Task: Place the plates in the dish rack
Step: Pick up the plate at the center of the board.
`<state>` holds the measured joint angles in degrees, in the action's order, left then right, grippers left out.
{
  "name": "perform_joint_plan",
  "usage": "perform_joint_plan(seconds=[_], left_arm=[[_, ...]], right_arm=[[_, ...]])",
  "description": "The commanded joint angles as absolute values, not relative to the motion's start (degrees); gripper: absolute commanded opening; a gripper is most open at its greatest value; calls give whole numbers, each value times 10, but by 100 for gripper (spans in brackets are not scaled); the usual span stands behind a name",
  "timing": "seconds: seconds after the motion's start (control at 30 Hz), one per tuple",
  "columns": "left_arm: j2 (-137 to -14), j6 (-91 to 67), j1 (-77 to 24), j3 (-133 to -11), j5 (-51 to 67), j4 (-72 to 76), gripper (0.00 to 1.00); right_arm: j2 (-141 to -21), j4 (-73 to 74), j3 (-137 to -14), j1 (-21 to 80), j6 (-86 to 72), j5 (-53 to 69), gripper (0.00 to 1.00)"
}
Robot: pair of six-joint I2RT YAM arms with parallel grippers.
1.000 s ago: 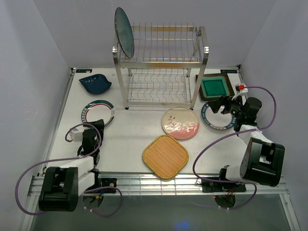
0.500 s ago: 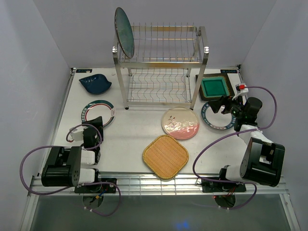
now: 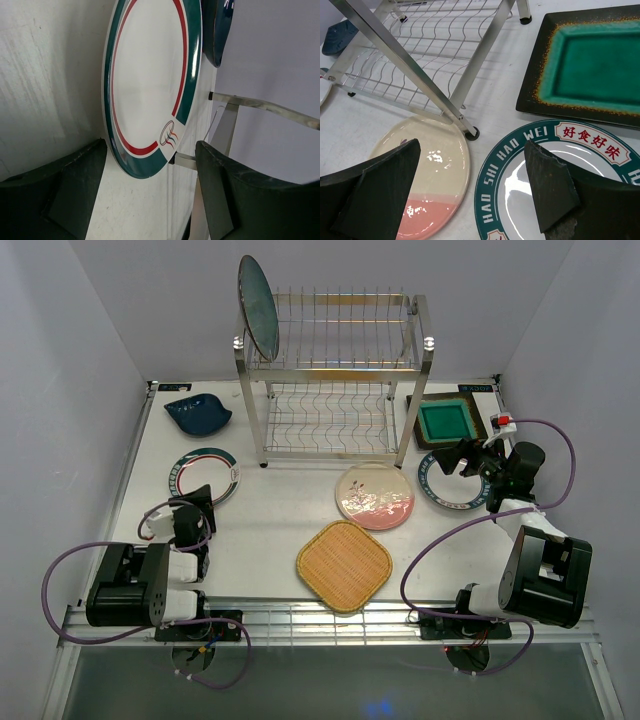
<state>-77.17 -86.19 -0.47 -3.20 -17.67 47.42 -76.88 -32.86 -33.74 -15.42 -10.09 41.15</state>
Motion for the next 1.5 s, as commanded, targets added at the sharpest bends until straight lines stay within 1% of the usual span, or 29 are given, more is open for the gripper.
perform_joint_plan(seconds=[0.0, 0.1, 0.3, 0.9, 1.03, 1.23, 1.27, 1.37, 1.47], left_arm=[[-771, -865, 7, 14, -201, 396, 82], [-768, -864, 17, 14, -207, 395, 82], [-780, -855, 17, 3, -205, 391, 76], [-812, -846, 17, -20, -200, 391, 65], [-816, -845, 17, -24, -196, 391, 52], [-813, -844, 18, -23, -197, 391, 48], [-813, -844, 17, -22, -196, 391, 44], [-812, -842, 17, -21, -195, 391, 37], [-809, -837, 17, -21, -194, 391, 34]], right_arm=[[-771, -335, -360, -159, -105, 425, 90], [-773, -335, -362, -159, -105, 426, 90], [-773, -335, -362, -162, -107, 429, 90], [-773, -335, -363, -164, -111, 432, 90], [-776, -335, -364, -164, -112, 434, 90], [-773, -335, -363, -166, -112, 434, 90], [-773, -335, -363, -166, -112, 434, 90], [-773, -335, -363, -167, -112, 435, 90], [-775, -335, -364, -167, -112, 436, 90]])
